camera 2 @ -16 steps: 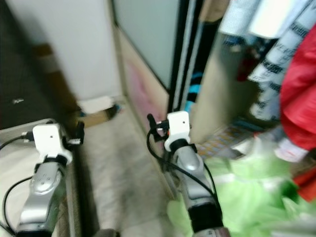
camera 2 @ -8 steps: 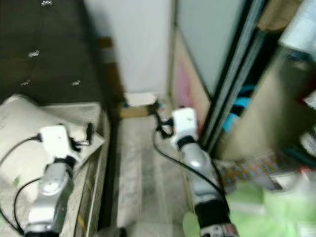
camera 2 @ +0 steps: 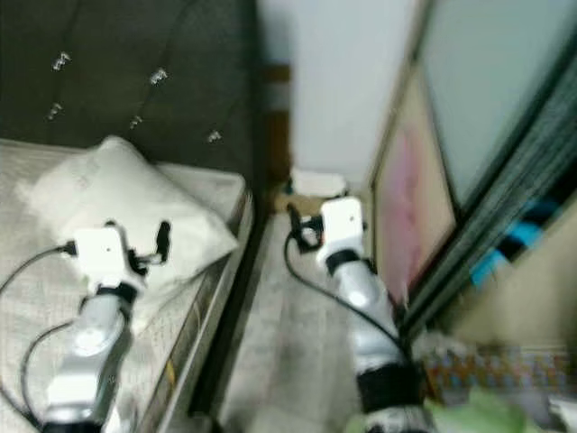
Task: Clean up the room
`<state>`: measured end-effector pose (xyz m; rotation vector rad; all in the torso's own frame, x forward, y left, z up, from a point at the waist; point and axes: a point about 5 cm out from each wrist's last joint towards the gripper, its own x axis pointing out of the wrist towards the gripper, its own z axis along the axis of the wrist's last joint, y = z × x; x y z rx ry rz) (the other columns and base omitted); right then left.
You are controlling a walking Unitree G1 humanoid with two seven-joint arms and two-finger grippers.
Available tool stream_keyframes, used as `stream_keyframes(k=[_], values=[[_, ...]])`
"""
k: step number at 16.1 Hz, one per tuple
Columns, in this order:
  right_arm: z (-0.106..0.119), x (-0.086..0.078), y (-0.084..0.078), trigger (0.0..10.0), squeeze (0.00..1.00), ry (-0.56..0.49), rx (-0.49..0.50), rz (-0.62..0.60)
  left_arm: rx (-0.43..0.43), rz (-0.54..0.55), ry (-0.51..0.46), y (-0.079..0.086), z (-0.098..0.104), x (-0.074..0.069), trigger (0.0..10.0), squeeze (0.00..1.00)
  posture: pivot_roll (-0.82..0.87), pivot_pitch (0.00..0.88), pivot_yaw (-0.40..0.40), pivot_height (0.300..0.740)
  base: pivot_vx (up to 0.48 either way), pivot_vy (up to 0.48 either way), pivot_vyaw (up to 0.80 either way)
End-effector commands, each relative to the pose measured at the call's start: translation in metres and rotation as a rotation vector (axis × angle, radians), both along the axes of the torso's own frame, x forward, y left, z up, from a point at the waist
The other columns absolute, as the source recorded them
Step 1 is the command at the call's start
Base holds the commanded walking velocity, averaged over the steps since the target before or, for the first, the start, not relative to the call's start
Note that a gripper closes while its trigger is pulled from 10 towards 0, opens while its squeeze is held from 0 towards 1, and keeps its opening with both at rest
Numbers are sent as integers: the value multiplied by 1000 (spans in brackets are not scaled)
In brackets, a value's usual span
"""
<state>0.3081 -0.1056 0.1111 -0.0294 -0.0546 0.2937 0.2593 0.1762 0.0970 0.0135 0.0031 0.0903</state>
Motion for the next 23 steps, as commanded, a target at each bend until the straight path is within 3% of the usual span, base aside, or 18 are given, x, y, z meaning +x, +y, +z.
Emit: stream_keyframes(k=[1,23], values=[[1,1,-1,10000,0,-6,-13,6,-13,-12,-15,-3,4,2,10000,0,-34,0,-27,740,0,0,800],[2,5,2,10000,0,-4,9,14,-38,-26,-19,-5,7,4,10000,0,-38,0,-19,740,0,0,800]])
